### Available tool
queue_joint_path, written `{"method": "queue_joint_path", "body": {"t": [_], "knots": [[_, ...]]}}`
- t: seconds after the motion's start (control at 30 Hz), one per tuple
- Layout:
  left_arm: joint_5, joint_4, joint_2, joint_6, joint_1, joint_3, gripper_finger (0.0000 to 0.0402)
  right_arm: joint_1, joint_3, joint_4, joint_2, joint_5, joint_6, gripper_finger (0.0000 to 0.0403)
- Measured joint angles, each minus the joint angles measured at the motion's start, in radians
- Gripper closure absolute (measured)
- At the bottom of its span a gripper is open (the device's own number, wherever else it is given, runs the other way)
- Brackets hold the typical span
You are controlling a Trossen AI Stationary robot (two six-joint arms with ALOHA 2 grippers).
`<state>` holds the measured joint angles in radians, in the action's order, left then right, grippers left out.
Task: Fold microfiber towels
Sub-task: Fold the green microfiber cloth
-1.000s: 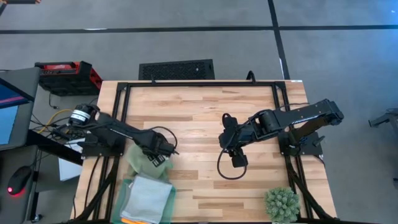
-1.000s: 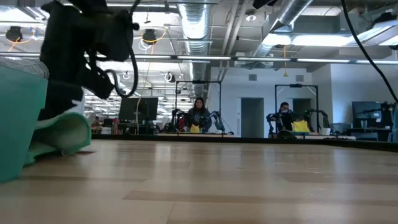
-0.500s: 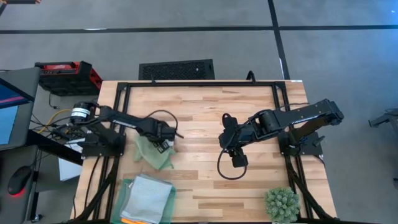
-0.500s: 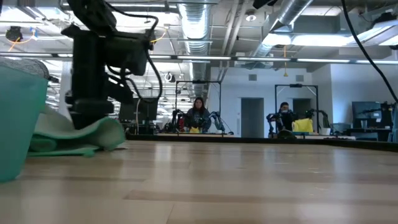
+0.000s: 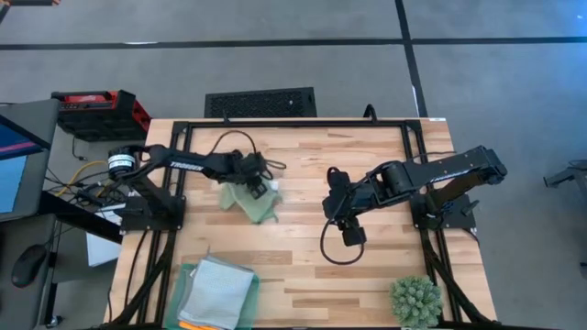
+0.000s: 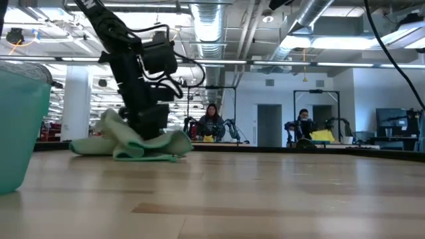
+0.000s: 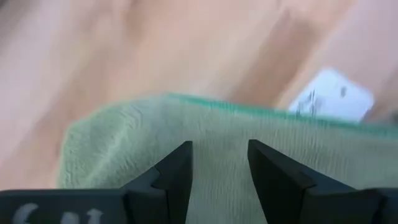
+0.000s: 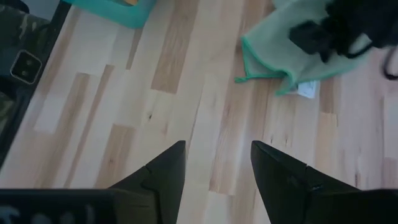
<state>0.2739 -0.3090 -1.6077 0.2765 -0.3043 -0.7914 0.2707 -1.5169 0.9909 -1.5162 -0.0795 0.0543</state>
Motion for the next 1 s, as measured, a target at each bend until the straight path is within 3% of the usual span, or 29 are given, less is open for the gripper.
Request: {"method": "queue_joint_path", "body": {"t": [0.1, 0.23, 0.37, 0.53, 0.67, 1.0], "knots": [[-0.003, 0.040, 0.000, -0.046, -0.021, -0.013, 0.0254, 0.000, 0.000, -0.001, 0.000, 0.000, 0.033, 0.0198], [-0.004, -0.045, 0.027, -0.075, 0.006, -0.066, 0.0254, -0.011, 0.000, -0.005, -0.007, 0.000, 0.023, 0.0198], [-0.004, -0.092, 0.101, -0.143, 0.092, -0.085, 0.0254, -0.022, -0.001, 0.000, -0.019, 0.000, -0.001, 0.0198], [0.016, -0.080, 0.134, -0.364, 0.239, -0.087, 0.0254, -0.038, -0.001, 0.001, -0.025, 0.000, -0.001, 0.0198], [0.063, -0.019, 0.068, -0.386, 0.303, -0.088, 0.0254, -0.045, 0.000, -0.005, -0.026, 0.000, -0.001, 0.0198], [0.068, 0.039, -0.101, -0.367, 0.328, -0.153, 0.0254, -0.045, 0.000, -0.004, -0.026, 0.000, -0.001, 0.0198]]}}
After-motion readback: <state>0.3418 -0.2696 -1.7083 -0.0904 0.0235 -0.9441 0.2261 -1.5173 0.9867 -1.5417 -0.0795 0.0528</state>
